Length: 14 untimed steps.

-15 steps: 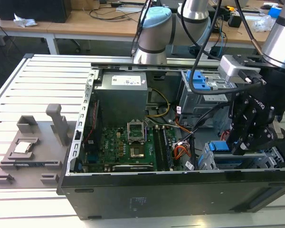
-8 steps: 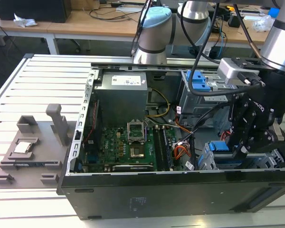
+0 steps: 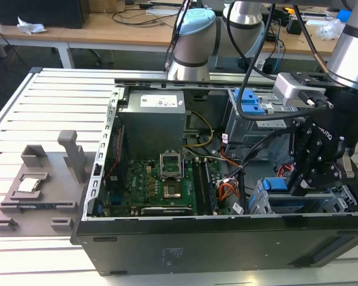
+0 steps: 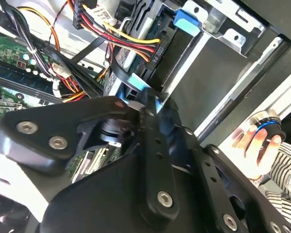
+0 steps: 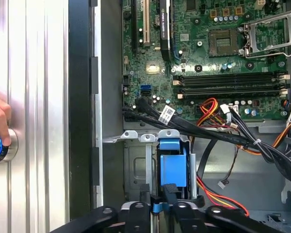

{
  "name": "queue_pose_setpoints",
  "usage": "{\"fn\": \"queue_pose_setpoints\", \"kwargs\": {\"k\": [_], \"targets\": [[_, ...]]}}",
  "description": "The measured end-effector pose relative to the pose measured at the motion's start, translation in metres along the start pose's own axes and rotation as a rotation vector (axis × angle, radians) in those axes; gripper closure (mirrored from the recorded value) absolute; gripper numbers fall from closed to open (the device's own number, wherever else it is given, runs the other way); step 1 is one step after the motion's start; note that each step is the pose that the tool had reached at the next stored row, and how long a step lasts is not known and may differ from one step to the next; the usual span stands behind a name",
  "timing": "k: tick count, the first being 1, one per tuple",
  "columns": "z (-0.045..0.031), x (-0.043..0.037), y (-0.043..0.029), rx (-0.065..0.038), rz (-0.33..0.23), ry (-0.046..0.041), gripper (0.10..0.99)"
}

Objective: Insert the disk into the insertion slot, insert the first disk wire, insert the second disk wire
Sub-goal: 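Insert the second disk wire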

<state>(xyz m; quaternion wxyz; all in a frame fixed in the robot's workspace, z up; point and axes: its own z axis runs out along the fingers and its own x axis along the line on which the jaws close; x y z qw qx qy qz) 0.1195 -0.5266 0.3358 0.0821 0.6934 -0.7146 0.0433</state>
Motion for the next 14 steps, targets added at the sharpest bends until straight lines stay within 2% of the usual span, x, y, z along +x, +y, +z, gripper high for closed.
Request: {"fn": "queue_pose_setpoints", "kwargs": {"k": [1, 5, 7, 8, 9, 14], "targets": [[0.0000, 0.0000, 0.0000, 0.000, 0.000, 0.0000, 0.882], [0.0000, 0.0000, 0.0000, 0.000, 0.000, 0.0003, 0.882], [-0.0082, 0.0015, 0.0004, 0.000, -0.001, 0.0005, 0.882], [-0.0094, 0.0017, 0.0005, 0.000, -0.002, -0.0010, 0.882], [-0.0094, 0.0017, 0.0005, 0.000, -0.003, -0.0055, 0.882], [-0.0094, 0.0017, 0.0005, 0.000, -0.003, -0.0062, 0.882]]}}
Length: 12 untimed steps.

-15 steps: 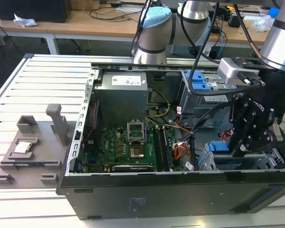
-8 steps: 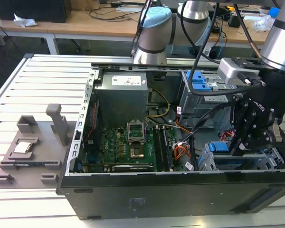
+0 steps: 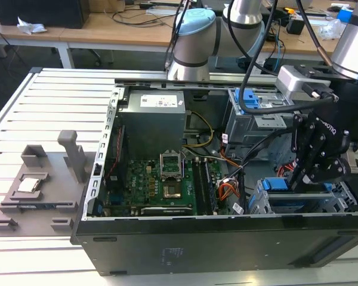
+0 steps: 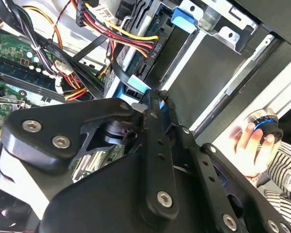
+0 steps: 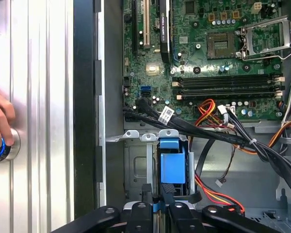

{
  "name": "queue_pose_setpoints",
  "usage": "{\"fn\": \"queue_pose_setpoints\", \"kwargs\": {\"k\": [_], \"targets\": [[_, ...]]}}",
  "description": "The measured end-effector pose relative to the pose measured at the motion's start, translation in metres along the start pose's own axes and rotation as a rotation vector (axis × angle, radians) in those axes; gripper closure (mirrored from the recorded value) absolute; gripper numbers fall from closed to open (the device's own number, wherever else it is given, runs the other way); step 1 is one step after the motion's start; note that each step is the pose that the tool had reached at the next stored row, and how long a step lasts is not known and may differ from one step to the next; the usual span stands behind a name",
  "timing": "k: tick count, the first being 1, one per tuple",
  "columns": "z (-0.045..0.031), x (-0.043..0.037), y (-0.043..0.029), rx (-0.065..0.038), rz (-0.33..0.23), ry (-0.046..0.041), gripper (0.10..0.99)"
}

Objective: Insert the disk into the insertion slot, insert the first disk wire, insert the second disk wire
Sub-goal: 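Insert the second disk wire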

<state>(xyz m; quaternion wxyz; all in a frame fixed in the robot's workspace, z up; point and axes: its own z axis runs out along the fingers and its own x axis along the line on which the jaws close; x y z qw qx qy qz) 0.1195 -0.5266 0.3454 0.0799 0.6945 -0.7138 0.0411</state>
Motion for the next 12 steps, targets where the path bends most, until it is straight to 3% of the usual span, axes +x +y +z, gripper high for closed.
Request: {"fn": "queue_pose_setpoints", "kwargs": {"k": [3, 8, 9, 10, 12], "targets": [[0.0000, 0.0000, 0.0000, 0.000, 0.000, -0.0003, 0.941], [-0.0001, -0.0001, 0.0000, 0.000, 0.000, -0.0035, 0.941], [-0.0001, -0.0002, 0.0000, 0.000, -0.001, -0.0108, 0.941], [-0.0001, -0.0003, -0.0001, -0.001, -0.002, -0.0356, 0.941], [-0.0002, -0.0003, -0.0005, -0.001, -0.005, -0.0686, 0.941]]}}
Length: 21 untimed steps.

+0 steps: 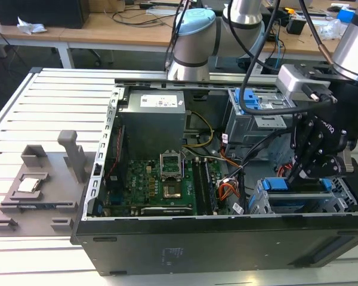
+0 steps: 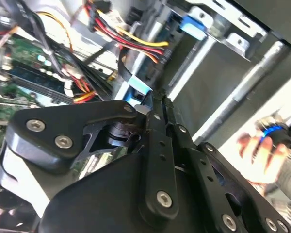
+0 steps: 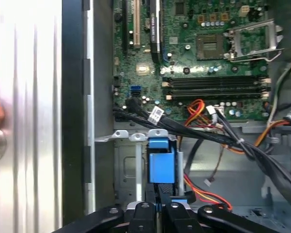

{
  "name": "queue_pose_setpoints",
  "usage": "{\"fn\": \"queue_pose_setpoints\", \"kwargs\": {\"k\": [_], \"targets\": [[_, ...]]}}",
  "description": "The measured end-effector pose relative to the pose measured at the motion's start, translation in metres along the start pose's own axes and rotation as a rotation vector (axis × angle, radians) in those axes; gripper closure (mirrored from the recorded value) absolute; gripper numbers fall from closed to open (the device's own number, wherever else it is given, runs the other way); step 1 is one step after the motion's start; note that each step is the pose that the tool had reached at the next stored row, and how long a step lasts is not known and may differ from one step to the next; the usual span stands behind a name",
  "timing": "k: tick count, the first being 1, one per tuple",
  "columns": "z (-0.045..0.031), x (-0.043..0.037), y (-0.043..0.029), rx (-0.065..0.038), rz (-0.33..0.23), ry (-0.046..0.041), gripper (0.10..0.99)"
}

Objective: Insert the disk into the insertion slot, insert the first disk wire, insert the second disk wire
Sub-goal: 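Insert the second disk wire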

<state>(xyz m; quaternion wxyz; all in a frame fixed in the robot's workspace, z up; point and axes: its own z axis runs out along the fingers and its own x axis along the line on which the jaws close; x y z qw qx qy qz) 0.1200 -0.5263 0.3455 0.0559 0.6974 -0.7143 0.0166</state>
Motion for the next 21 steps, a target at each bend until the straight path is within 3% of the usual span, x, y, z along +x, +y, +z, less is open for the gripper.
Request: {"fn": "queue_pose_setpoints", "kwargs": {"k": [1, 2, 3, 4, 7, 9, 14, 21], "targets": [[-0.0004, 0.0000, -0.0007, 0.000, -0.003, -0.0158, 0.941], [-0.0009, 0.0000, -0.0012, 0.000, -0.005, -0.0256, 0.941], [-0.0018, 0.0001, -0.0031, 0.000, -0.011, -0.0444, 0.941], [-0.0018, 0.0001, -0.0040, 0.000, -0.014, -0.0572, 0.941], [-0.0016, 0.0019, -0.0050, -0.001, -0.017, -0.0810, 0.941], [-0.0008, 0.0060, -0.0062, -0.001, -0.019, -0.0867, 0.941], [0.0002, 0.0061, -0.0126, -0.002, -0.020, -0.0876, 0.941], [0.0030, 0.0059, -0.0133, -0.002, -0.021, -0.0922, 0.941]]}}
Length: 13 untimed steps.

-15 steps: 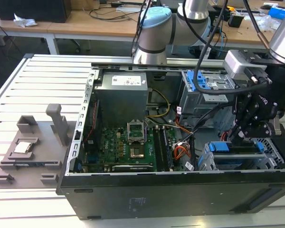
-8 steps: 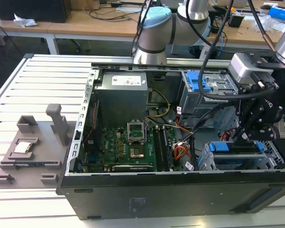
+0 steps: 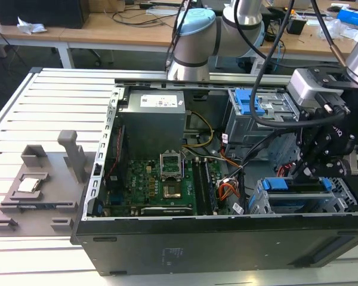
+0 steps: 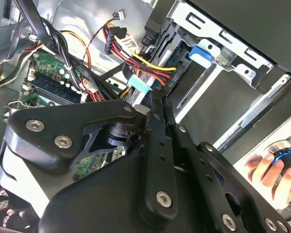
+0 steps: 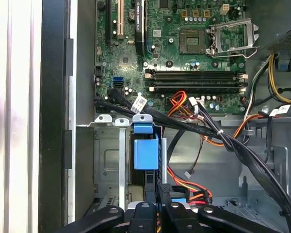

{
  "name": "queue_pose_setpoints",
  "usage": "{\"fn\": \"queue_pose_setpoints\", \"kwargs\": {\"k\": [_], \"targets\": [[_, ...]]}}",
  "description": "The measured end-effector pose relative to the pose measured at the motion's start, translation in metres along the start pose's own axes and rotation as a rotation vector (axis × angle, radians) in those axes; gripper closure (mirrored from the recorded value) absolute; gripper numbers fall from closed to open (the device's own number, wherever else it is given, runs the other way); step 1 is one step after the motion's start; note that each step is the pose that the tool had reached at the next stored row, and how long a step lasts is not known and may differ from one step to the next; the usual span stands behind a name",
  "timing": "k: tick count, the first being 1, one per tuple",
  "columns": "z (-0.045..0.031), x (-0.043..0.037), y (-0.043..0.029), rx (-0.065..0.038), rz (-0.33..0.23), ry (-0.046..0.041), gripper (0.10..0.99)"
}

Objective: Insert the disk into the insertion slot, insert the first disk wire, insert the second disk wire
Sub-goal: 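Insert the second disk wire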

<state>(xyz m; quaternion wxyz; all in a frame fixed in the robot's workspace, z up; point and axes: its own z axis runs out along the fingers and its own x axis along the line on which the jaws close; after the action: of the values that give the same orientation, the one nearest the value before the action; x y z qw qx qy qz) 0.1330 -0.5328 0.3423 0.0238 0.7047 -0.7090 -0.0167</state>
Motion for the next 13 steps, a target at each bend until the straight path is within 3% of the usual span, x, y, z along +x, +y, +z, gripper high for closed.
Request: {"fn": "queue_pose_setpoints", "kwargs": {"k": [4, 13], "targets": [[0.0011, 0.0005, -0.0001, 0.000, 0.000, -0.0065, 0.941], [0.0054, 0.0029, -0.0003, 0.000, 0.000, -0.0061, 0.941]]}}
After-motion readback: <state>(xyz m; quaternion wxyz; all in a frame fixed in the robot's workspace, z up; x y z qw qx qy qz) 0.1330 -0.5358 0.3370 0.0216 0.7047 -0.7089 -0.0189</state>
